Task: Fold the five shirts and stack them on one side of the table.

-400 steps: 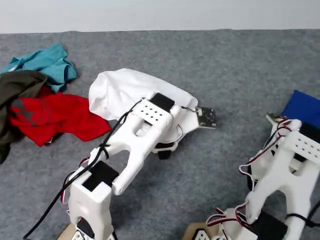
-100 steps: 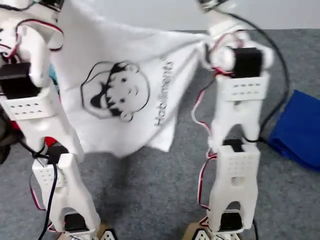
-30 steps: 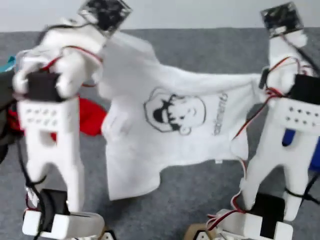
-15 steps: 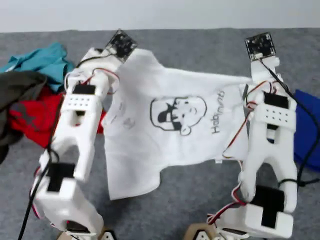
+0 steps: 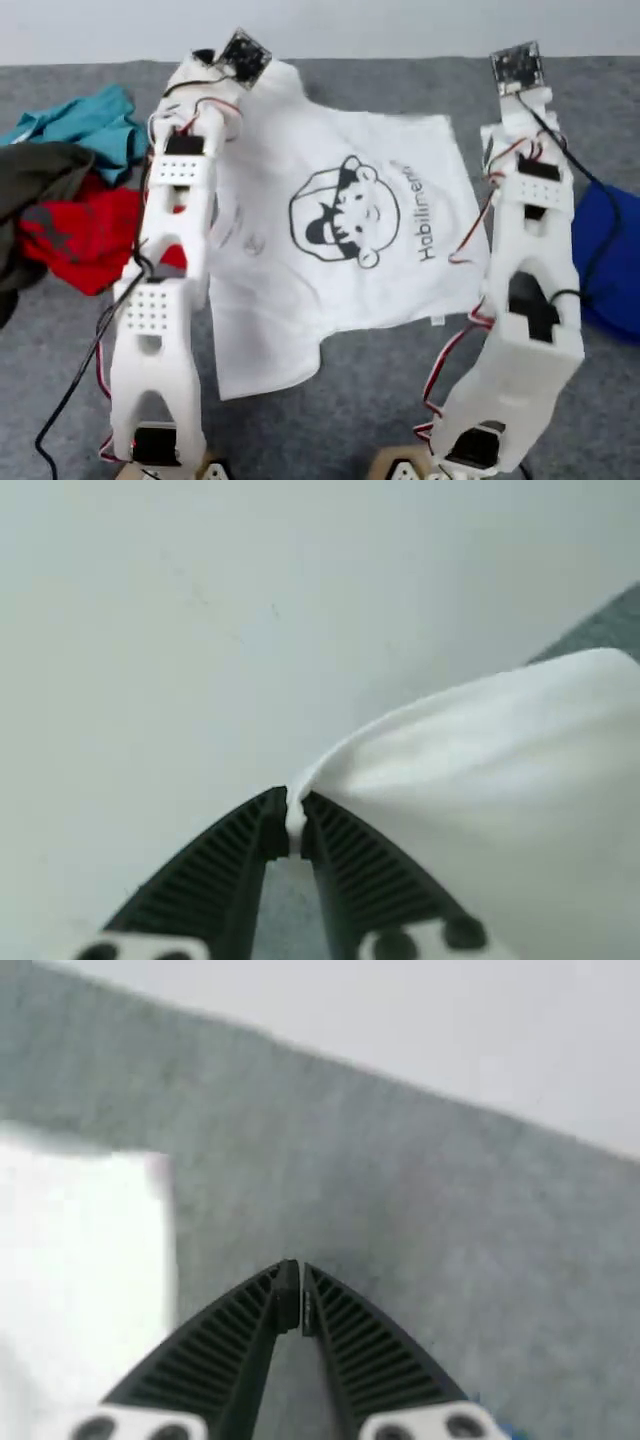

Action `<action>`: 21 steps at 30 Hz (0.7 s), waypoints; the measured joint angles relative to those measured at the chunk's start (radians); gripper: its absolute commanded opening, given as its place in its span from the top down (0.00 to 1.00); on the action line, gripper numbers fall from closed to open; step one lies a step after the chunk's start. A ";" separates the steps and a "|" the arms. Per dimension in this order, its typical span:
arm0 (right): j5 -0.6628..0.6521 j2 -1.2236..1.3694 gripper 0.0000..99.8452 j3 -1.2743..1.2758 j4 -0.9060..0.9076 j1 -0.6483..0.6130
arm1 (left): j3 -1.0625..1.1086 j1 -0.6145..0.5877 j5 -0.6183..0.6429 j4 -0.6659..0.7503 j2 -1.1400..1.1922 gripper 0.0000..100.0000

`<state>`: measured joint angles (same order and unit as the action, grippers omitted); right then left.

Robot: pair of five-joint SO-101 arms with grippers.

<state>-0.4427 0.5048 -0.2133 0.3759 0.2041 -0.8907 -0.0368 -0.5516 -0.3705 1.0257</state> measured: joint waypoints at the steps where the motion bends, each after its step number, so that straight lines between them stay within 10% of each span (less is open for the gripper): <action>1: 0.000 0.025 0.99 -0.043 0.000 0.000 | -0.075 0.000 0.000 -0.026 0.037 1.00; 21: -0.002 0.110 0.99 -0.244 0.261 -0.100 | -0.709 0.031 -0.006 -0.535 0.311 1.00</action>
<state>-0.4442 0.6153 -0.4572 0.6368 0.1043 -1.5996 -0.0061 -0.5577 -0.9060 1.3372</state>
